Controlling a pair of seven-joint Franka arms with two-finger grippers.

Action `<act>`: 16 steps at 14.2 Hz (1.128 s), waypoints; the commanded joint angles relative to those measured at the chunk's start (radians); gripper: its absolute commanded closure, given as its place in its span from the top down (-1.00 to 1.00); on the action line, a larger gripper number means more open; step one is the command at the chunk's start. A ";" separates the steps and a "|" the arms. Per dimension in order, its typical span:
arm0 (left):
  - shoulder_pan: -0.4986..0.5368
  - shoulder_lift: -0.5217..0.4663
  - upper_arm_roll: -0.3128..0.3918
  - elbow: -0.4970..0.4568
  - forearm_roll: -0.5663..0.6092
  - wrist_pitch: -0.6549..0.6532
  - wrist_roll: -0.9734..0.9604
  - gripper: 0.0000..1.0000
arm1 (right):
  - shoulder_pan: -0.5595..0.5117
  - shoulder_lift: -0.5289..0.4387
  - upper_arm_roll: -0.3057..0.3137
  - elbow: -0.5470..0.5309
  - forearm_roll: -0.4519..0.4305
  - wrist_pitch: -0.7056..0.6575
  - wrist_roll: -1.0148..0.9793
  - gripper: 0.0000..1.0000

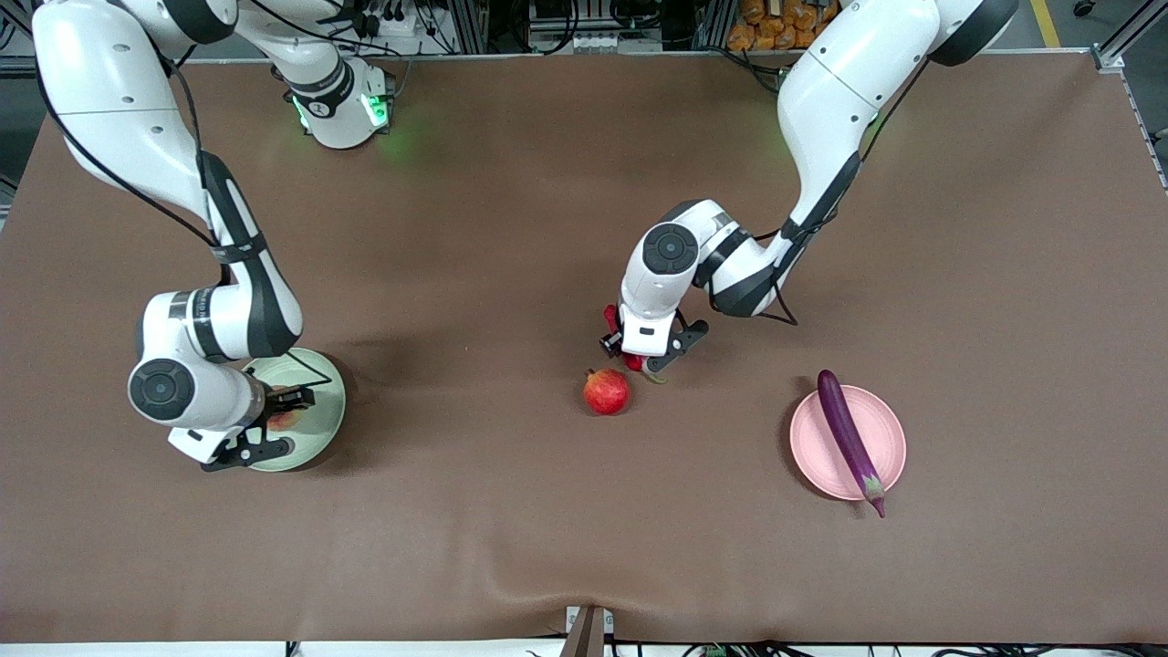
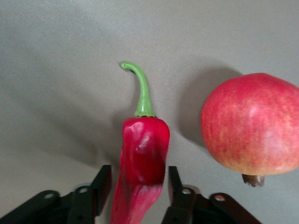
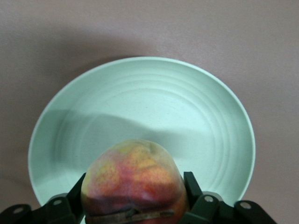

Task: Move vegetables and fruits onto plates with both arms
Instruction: 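Grasp the red chili with the left gripper while the right gripper releases the peach, then place the chili on the pink plate while the right gripper grasps the apple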

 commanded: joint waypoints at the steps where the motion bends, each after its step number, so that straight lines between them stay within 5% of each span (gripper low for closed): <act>1: -0.001 -0.003 0.009 -0.016 0.052 0.026 -0.031 -0.17 | 0.017 -0.025 0.035 0.031 0.003 -0.024 -0.001 1.00; 4: 0.016 0.000 0.012 -0.021 0.055 0.025 -0.020 -0.92 | 0.073 -0.024 0.044 0.157 0.103 -0.132 0.007 1.00; 5: 0.027 -0.016 0.020 -0.024 0.060 0.017 -0.015 -1.00 | 0.080 -0.026 0.044 0.172 0.152 -0.145 0.026 1.00; 10: 0.133 -0.173 0.018 -0.013 0.071 -0.133 0.090 -1.00 | 0.101 -0.016 0.042 0.175 0.485 -0.137 0.333 1.00; 16: 0.389 -0.255 0.014 -0.007 0.071 -0.237 0.499 -1.00 | 0.291 0.017 0.042 0.241 0.507 -0.046 0.837 1.00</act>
